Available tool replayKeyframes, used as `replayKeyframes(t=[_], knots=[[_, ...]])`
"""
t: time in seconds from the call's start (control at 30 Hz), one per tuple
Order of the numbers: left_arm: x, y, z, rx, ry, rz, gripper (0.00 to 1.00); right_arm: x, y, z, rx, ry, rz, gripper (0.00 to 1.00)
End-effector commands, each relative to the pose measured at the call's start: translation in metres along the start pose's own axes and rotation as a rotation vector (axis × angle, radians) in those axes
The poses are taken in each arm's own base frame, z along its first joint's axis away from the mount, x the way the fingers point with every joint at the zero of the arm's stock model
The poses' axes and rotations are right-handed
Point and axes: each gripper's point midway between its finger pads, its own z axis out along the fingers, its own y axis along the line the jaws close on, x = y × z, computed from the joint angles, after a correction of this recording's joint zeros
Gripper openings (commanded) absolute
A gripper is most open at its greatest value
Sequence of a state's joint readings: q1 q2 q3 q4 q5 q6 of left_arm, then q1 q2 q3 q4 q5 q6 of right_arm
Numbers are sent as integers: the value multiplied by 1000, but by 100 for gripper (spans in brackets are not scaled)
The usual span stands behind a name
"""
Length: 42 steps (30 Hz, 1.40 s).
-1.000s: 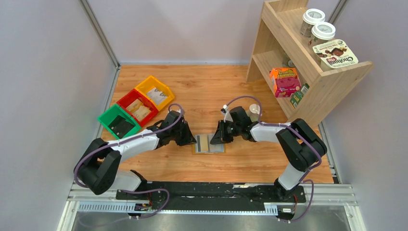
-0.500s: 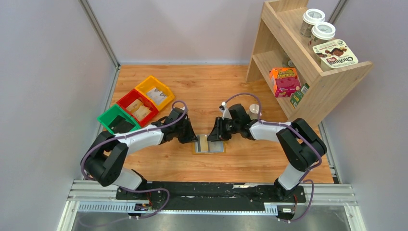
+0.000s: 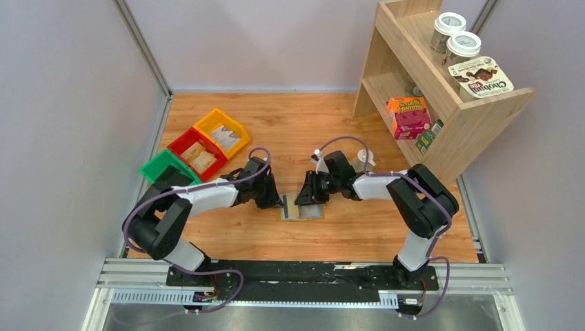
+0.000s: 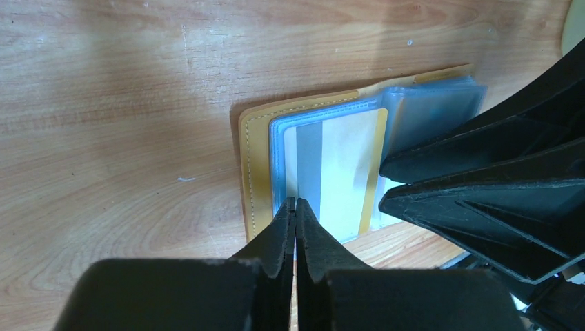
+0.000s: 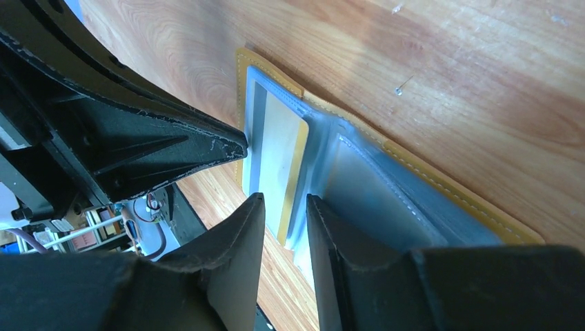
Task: Take the credit cards out of the card holder
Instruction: Remove the credit card from the card holder.
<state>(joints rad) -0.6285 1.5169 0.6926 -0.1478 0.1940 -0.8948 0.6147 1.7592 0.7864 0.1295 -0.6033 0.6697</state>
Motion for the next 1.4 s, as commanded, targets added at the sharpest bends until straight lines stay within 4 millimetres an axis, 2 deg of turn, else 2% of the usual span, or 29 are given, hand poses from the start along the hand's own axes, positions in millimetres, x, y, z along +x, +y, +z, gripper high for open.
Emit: replayKeyframes(t=[0.0, 0.17, 0.3, 0.53, 0.9, 1.07, 1.2, 1.37], knots=[[11, 16, 5, -53, 33, 13, 0, -4, -1, 8, 1, -2, -6, 36], [13, 19, 7, -61, 40, 3, 0, -1, -1, 10, -11, 11, -7, 35], [15, 22, 8, -71, 44, -1, 0, -1, 3, 9, -43, 8, -8, 30], [16, 25, 9, -90, 48, -6, 0, -3, 21, 0, -138, -23, -30, 21], [20, 31, 13, -108, 64, -12, 0, -8, 48, -17, -284, -69, -66, 15], [21, 32, 15, -109, 69, -17, 0, -6, 48, -18, -291, -68, -75, 9], [23, 33, 15, -111, 72, -22, 0, -4, 44, -18, -285, -64, -70, 0], [23, 33, 15, -110, 73, -24, 0, -3, 36, -22, -270, -66, -64, 0]])
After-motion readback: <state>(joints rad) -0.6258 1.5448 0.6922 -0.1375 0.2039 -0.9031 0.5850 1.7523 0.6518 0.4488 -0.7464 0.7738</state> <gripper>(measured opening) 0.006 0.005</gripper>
